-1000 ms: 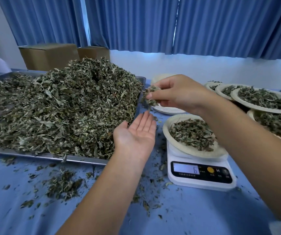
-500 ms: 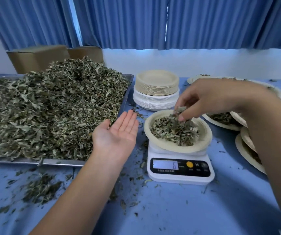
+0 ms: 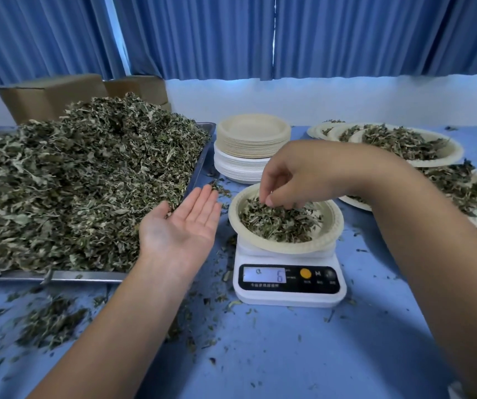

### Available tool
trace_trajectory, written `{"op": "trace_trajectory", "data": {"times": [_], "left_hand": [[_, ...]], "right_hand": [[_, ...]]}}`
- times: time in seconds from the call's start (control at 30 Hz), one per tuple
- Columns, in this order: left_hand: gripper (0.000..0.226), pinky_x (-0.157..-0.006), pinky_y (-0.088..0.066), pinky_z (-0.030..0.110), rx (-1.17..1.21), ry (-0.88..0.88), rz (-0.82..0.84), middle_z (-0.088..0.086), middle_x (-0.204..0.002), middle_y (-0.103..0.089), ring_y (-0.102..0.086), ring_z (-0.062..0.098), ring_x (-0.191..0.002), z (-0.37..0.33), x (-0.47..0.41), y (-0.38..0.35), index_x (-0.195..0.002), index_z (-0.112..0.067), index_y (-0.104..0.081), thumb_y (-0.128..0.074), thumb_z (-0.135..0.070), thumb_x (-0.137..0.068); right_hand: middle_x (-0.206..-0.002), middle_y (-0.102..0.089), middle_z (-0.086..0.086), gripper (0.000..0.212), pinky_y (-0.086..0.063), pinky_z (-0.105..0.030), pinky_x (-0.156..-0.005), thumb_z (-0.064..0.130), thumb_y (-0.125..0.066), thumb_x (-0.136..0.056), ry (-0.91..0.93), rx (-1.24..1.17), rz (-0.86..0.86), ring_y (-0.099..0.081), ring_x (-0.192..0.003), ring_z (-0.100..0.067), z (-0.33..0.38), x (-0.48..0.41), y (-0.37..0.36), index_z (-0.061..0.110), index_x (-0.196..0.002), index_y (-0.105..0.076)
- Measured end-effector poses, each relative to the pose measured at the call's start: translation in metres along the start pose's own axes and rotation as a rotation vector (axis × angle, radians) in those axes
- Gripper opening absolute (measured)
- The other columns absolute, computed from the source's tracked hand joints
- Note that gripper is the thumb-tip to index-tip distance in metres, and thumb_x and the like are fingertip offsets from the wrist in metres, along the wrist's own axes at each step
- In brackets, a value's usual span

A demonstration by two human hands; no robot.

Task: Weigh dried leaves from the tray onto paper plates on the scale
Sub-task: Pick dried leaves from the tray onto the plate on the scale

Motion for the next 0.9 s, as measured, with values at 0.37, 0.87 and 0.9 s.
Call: {"op": "trace_trajectory", "data": {"times": [0.37, 0.87, 0.9], "left_hand": [[0.053, -0.093, -0.046, 0.044, -0.001, -0.003, -0.006, 0.025, -0.107, -0.067, -0.06, 0.036, -0.108, 0.0, 0.0, 0.0, -0.115, 0.011, -0.056, -0.028, -0.033, -0.102], [0.053, -0.097, -0.044, 0.043, 0.007, 0.006, -0.003, 0.024, -0.11, -0.066, -0.058, 0.035, -0.113, 0.0, 0.002, -0.003, -0.113, 0.01, -0.056, -0.028, -0.034, -0.102], [0.053, -0.097, -0.044, 0.043, 0.009, 0.007, -0.004, 0.024, -0.11, -0.066, -0.058, 0.035, -0.113, 0.0, 0.002, -0.003, -0.113, 0.01, -0.056, -0.028, -0.034, -0.102]], "right_hand": [[-0.069, -0.072, 0.008, 0.014, -0.054, -0.016, -0.061, 0.015, -0.064, -0.086, -0.001, -0.042, 0.075, -0.066, -0.06, 0.001, 0.0, -0.009, -0.017, 0.027, -0.084, -0.071], [-0.074, -0.073, 0.007, 0.017, -0.046, -0.008, -0.049, 0.011, -0.057, -0.09, -0.005, -0.077, 0.083, -0.065, -0.057, 0.003, 0.007, -0.008, -0.022, 0.02, -0.085, -0.071], [-0.075, -0.073, 0.006, 0.018, -0.047, -0.009, -0.049, 0.011, -0.056, -0.09, 0.0, -0.076, 0.059, -0.065, -0.057, 0.003, 0.008, -0.008, -0.021, 0.021, -0.085, -0.071]]}}
Point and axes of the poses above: each hand's wrist, its own x-axis away from the middle knuckle, its own y-axis out of the back of the hand, z = x × y, the point moved 5 cm from there along -x, towards the middle knuckle
